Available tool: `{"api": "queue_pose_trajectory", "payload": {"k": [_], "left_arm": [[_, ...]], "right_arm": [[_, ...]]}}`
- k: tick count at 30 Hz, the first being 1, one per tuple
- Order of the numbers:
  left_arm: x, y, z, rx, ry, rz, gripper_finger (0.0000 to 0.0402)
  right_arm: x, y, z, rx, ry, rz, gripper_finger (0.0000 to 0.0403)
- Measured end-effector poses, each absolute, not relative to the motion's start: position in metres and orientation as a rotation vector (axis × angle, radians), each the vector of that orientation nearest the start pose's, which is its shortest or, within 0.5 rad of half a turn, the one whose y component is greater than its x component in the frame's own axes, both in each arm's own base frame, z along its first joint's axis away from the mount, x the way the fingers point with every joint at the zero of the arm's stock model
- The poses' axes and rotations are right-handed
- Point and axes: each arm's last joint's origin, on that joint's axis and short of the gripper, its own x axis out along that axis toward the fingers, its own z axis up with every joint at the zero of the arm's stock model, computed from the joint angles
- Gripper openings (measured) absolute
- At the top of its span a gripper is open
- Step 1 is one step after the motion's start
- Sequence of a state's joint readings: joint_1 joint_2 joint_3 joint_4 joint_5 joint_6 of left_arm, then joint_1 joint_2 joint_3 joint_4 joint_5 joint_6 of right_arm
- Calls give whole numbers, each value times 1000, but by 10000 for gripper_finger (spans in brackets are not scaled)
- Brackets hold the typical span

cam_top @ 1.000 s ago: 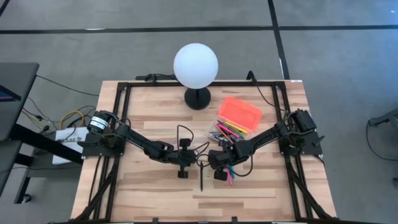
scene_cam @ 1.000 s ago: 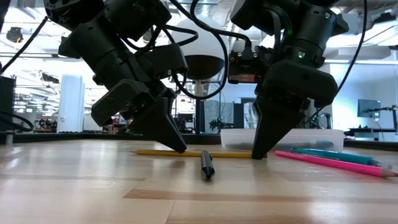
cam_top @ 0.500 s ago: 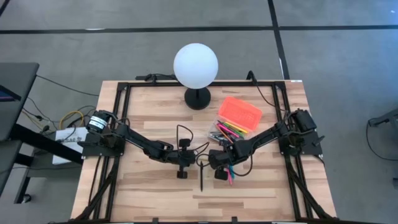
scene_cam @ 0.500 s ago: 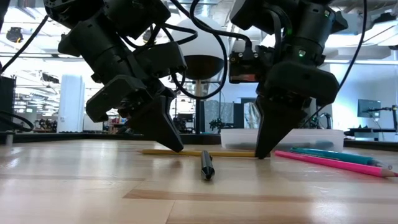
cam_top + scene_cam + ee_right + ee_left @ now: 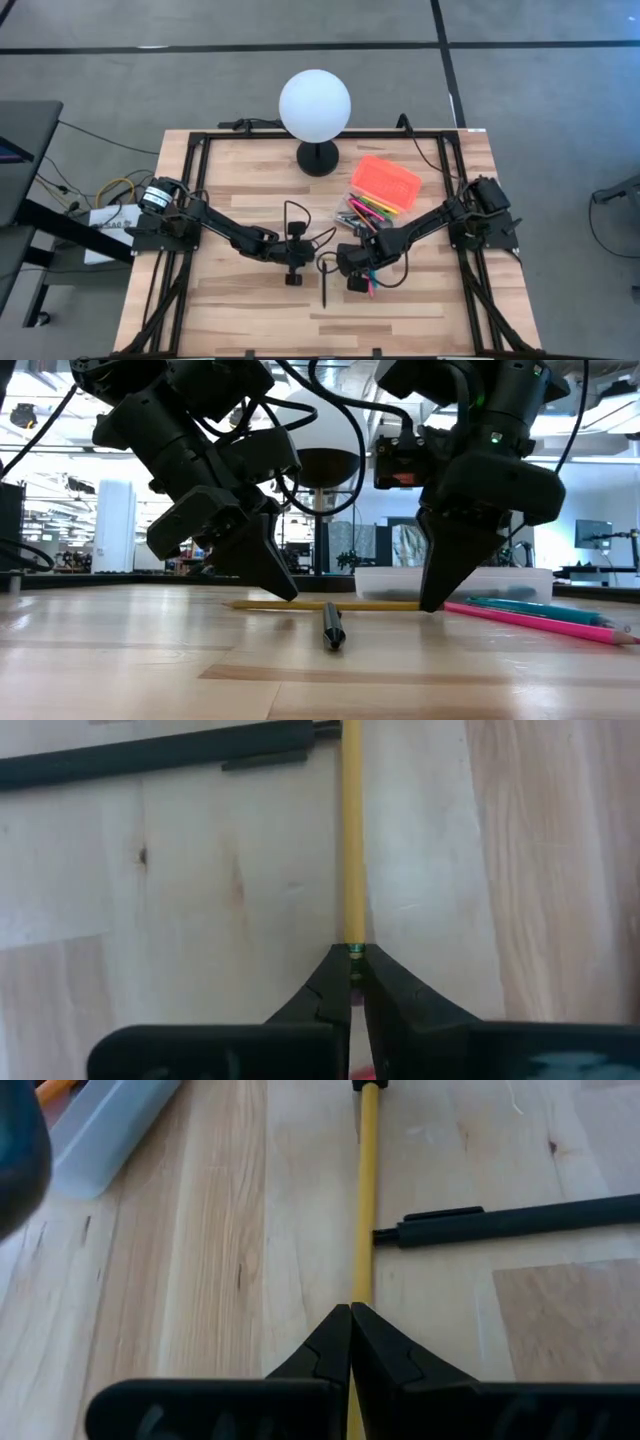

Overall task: Pick & place school supplies into a supply box
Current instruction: Put the yellow pencil into the orange supply box

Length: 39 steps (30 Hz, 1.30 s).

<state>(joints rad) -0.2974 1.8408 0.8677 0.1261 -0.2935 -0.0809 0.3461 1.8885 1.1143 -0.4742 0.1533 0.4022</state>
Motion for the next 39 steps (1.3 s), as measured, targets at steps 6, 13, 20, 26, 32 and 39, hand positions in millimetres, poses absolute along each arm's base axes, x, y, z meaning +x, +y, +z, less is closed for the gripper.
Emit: {"api": "queue_pose_trajectory", "payload": {"k": [6, 13, 20, 26, 32, 39], "left_arm": [[329, -92, 118, 184, 811, 9, 0], [328, -93, 118, 169, 815, -25, 4], [329, -94, 118, 147, 808, -22, 72], [331, -96, 120, 114, 782, -51, 142], [331, -96, 121, 107, 781, -64, 178], [330, -93, 119, 114, 806, -41, 183]], "right_arm": [[330, 117, 135, 46, 1212, -76, 1], [330, 117, 136, 47, 1209, -76, 1], [331, 117, 136, 48, 1209, -75, 1], [331, 116, 137, 45, 1202, -86, 1], [331, 117, 137, 46, 1202, -83, 1], [331, 117, 137, 47, 1203, -81, 1]]}}
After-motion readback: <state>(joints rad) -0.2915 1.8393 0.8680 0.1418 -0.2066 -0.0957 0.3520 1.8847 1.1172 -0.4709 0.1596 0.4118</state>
